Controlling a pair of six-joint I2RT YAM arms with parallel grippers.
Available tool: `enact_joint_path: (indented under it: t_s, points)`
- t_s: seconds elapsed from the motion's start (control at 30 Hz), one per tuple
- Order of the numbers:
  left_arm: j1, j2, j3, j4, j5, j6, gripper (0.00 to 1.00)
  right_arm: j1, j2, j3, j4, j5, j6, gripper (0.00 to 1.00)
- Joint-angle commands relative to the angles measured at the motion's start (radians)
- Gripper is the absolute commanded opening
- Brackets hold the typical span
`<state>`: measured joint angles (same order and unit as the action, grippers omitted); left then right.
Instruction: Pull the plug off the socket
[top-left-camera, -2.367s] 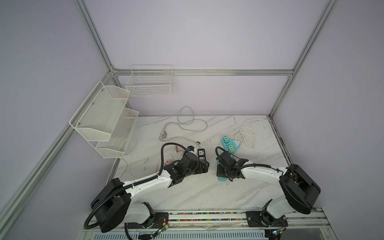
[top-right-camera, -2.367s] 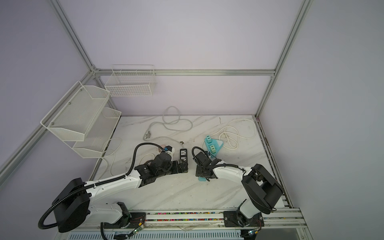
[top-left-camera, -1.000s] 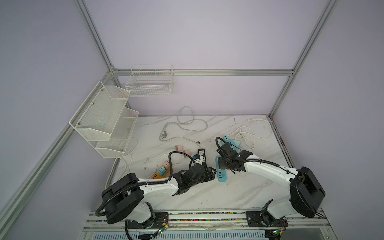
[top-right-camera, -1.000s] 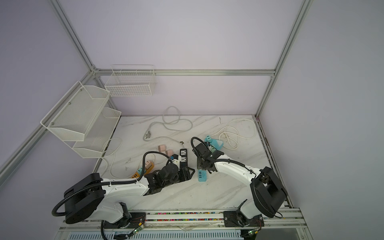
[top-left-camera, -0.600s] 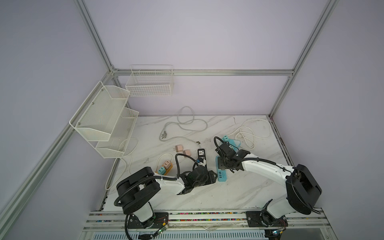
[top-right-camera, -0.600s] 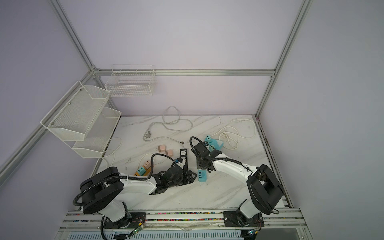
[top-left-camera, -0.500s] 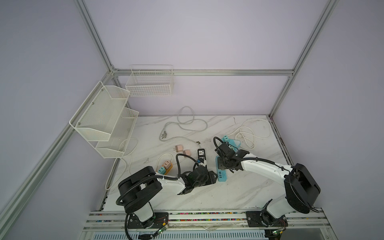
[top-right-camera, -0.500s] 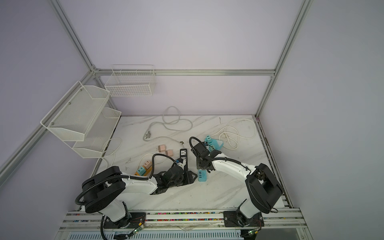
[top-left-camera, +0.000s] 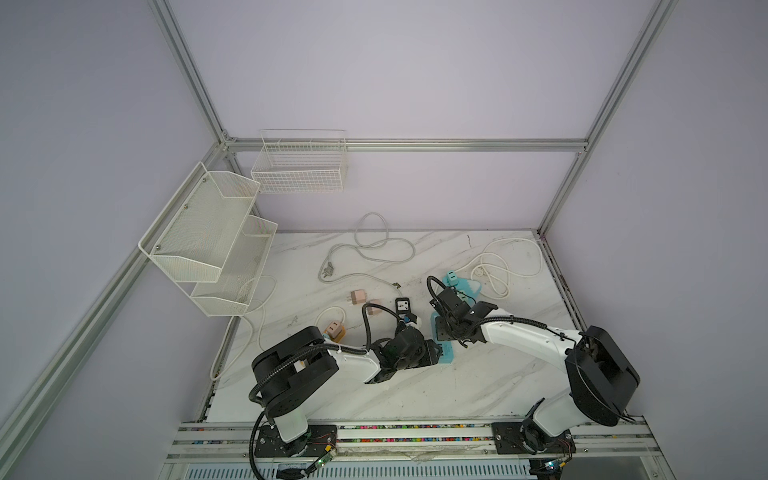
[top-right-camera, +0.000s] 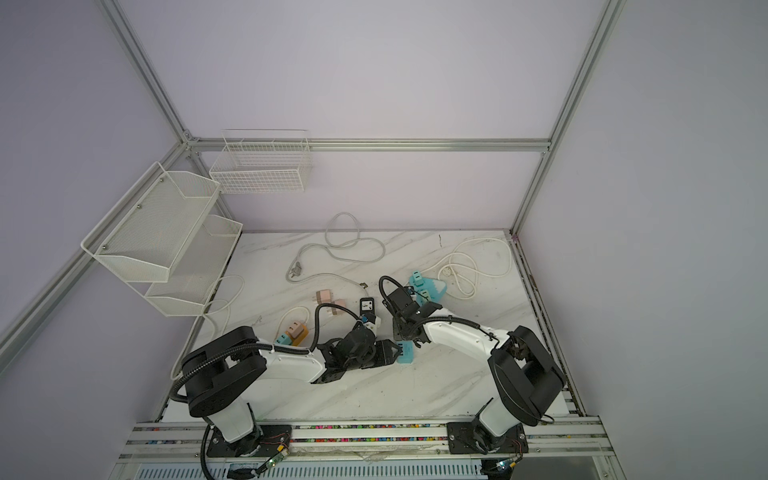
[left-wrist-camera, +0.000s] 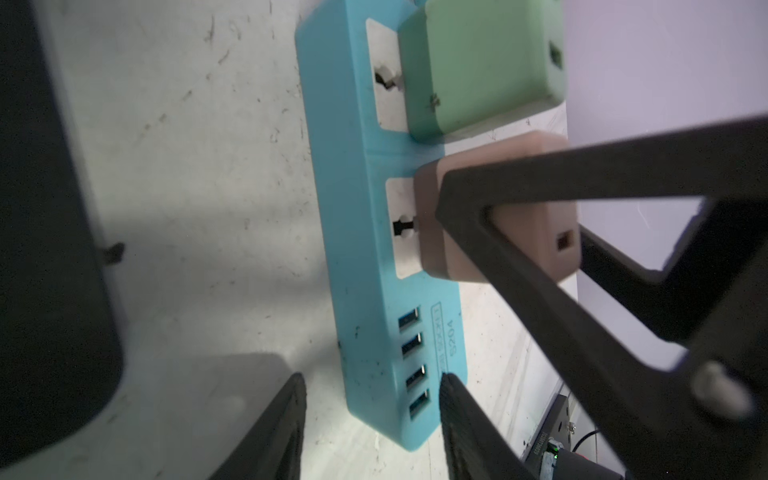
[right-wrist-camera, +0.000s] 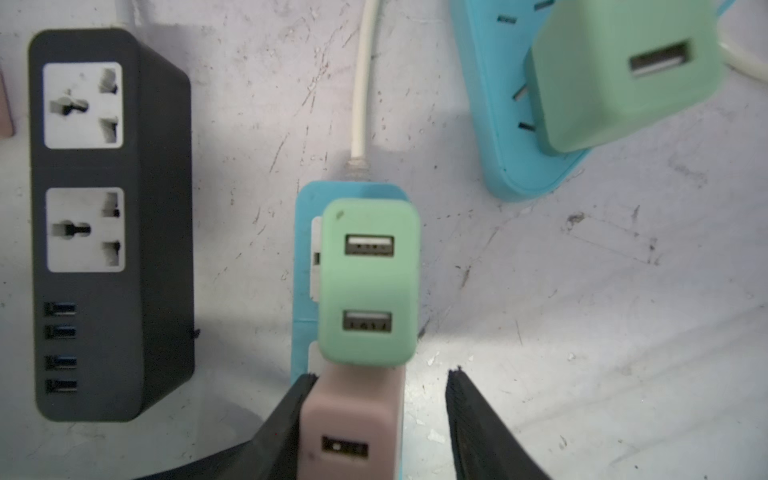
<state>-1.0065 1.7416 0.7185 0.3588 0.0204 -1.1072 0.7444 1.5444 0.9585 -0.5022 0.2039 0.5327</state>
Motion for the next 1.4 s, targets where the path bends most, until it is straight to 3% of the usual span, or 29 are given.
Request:
enact_joint_path:
  t_s: [0.0, 0.67, 1.37]
  points:
    - [-0.003, 0.013, 0.068, -0.006, 0.012, 0.014, 0.51, -0.004, 0.013, -0.015, 0.014, -0.003, 0.0, 0.52]
    - [-0.009, 0.052, 0.048, -0.084, 0.016, 0.002, 0.45, -0.004, 0.017, -0.022, 0.012, -0.02, -0.008, 0.34]
    - [-0.032, 0.093, 0.089, -0.265, -0.05, -0.004, 0.4, -0.002, 0.048, 0.055, -0.046, 0.022, 0.021, 0.24]
